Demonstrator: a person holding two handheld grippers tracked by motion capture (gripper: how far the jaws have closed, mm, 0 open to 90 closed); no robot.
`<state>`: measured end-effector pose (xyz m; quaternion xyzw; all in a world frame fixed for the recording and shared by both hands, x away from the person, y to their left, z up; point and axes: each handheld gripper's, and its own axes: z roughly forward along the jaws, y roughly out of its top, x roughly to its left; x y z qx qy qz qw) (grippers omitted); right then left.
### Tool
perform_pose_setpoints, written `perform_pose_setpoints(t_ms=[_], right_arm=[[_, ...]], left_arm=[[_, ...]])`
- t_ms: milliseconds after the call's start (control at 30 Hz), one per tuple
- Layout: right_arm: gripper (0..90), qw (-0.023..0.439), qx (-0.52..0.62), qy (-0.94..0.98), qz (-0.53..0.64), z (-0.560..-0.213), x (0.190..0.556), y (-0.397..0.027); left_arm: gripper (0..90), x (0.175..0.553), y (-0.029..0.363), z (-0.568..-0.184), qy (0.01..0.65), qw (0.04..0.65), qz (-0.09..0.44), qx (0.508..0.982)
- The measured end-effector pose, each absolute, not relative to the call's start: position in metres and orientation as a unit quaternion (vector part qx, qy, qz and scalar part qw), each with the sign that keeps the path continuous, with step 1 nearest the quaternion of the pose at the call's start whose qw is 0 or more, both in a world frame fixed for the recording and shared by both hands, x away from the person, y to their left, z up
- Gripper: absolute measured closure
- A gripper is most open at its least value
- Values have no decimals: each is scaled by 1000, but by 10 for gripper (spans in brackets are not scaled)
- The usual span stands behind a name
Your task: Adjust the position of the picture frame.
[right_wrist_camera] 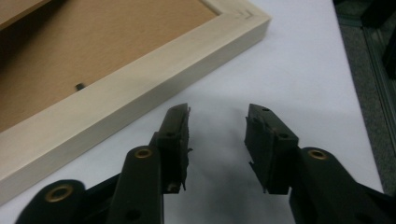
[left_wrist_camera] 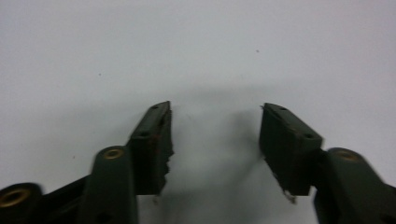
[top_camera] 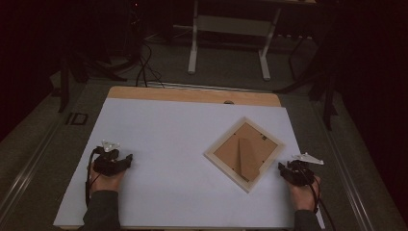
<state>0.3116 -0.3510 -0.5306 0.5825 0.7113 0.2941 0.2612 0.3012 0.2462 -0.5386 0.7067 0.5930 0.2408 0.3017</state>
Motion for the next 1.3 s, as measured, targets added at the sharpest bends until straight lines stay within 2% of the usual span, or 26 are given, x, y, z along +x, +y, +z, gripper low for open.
perform_pose_setpoints(t_ms=[167,200,267,400,467,533,767,1300], right_arm=[[632,261,571,719,299,-530,311,-348],[643,263,567,721,299,-529,311,-347],[731,276,546,726,314,-524,308,-342],[801,271,536,734,317,-523,307,-339],[879,274,526,743,309,-523,307,-334],[896,273,520,750,305,-523,308,-331],[899,259,504,769,294,-527,309,-324],[899,239,489,783,301,-525,307,-325]], left_arm=[[503,298,243,-536,580,308,236,716],[503,296,243,-534,578,345,204,711],[538,293,243,-531,574,354,203,710],[559,291,244,-528,565,367,206,710],[588,291,245,-528,564,367,203,711],[598,291,245,-529,564,365,199,714],[628,292,241,-527,546,358,208,728],[638,292,242,-526,552,358,206,724]])
